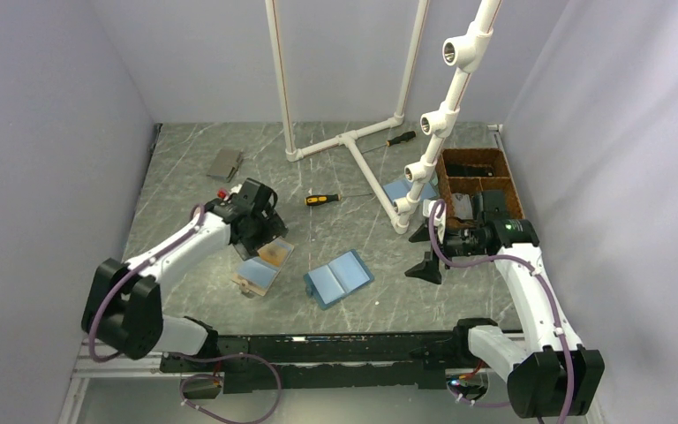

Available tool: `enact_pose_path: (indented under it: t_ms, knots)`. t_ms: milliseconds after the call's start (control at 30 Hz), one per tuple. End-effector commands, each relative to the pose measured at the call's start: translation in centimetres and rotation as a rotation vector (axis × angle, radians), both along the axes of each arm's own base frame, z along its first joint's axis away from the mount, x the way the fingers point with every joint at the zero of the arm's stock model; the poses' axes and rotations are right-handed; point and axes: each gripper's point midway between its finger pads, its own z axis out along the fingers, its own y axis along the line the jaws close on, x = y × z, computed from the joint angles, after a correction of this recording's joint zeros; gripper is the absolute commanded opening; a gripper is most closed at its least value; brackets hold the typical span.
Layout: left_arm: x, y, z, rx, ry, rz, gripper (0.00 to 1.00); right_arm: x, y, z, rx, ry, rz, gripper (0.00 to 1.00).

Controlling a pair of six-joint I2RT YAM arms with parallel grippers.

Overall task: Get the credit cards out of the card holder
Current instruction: Move the card holder to the center of the board.

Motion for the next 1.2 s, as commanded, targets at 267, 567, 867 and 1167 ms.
enact_pose_path:
  t_ms: [267, 567, 867, 1167]
  knots:
    - [3.0, -1.4, -4.2, 0.057, 0.125, 0.071, 0.81, 0.4, 0.4, -0.4, -0.011, -0.011, 0.015, 0.90]
    - [2.4, -1.6, -5.6, 0.049, 0.155, 0.060, 0.77, 0.4, 0.6, -0.7, -0.022, 0.004, 0.026, 0.91]
    - [2.0, -2.3, -6.6, 0.044, 0.200, -0.034, 0.66, 0.0, 1.0, -1.0, -0.032, 0.016, 0.051, 0.91]
    - [3.7, -4.7, -7.5, 0.009, 0.200, -0.231, 0.51, -0.4, 1.4, -1.0, -0.040, 0.008, 0.075, 0.91]
